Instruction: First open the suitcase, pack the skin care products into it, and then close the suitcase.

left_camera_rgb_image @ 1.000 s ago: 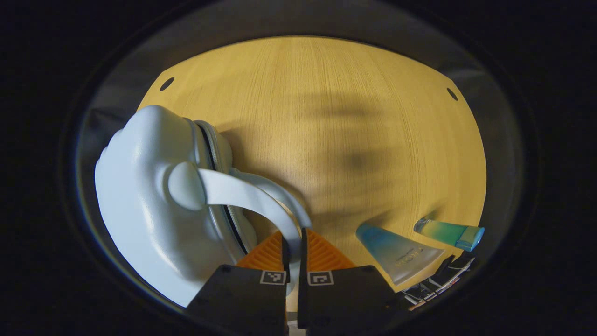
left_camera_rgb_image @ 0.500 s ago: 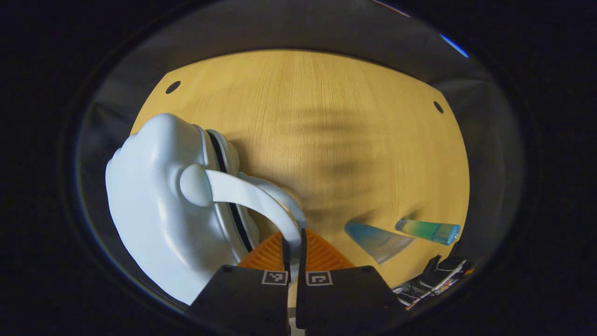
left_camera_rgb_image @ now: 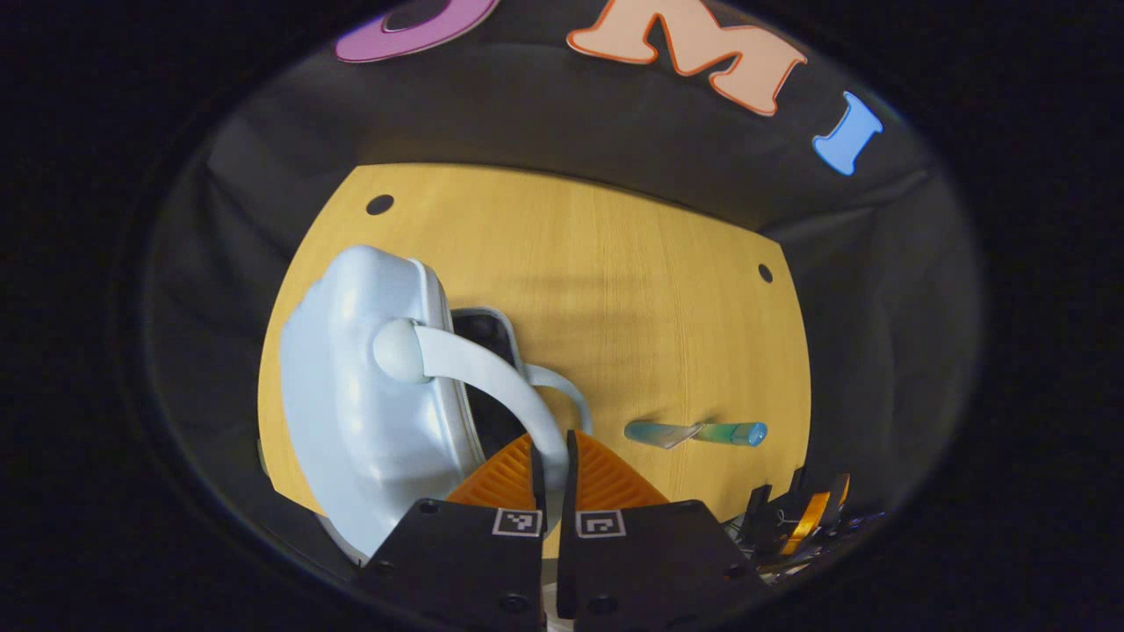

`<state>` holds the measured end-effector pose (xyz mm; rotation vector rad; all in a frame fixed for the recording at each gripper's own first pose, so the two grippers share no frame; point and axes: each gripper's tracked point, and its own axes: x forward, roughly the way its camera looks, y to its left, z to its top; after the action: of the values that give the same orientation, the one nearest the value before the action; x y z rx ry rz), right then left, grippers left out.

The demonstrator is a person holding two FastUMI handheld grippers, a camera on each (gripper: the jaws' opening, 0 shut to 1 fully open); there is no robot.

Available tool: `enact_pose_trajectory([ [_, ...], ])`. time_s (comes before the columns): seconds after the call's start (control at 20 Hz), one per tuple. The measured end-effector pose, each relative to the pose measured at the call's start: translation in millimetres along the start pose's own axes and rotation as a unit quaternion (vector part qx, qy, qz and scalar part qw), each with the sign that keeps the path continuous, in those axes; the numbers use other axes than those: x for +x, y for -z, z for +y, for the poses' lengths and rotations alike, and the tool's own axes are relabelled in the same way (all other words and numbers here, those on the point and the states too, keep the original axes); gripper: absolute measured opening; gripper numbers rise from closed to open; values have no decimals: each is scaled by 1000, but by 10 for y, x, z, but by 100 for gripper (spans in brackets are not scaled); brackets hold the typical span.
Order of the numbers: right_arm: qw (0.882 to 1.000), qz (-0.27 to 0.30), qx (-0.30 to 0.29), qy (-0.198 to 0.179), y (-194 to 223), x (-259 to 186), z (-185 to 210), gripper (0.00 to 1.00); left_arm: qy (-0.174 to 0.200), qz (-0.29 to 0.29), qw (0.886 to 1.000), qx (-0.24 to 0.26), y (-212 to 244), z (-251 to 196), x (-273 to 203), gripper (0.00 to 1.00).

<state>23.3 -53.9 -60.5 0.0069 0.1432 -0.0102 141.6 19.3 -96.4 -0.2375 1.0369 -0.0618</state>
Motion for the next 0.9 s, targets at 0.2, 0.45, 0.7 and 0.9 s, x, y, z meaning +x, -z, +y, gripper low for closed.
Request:
enact_pose_trajectory([
  [0.2, 1000, -6, -7, -13, -63, 8, 114, 97, -18, -31, 999, -17, -91, 258, -249, 0],
  [0.45, 1000, -5, -11, -26, -59, -4, 290, 97, -83, -59, 995, -16, -122, 809, -510, 0],
  [0.7, 999, -9, -5, -39, -78, 10, 532, 97, -158, -77, 984, -16, -72, 1522, -725, 0],
  [0.9, 999, -11, -7, -46, -89, 21, 718, 97, -226, -85, 970, -17, 56, 2234, -890, 0],
])
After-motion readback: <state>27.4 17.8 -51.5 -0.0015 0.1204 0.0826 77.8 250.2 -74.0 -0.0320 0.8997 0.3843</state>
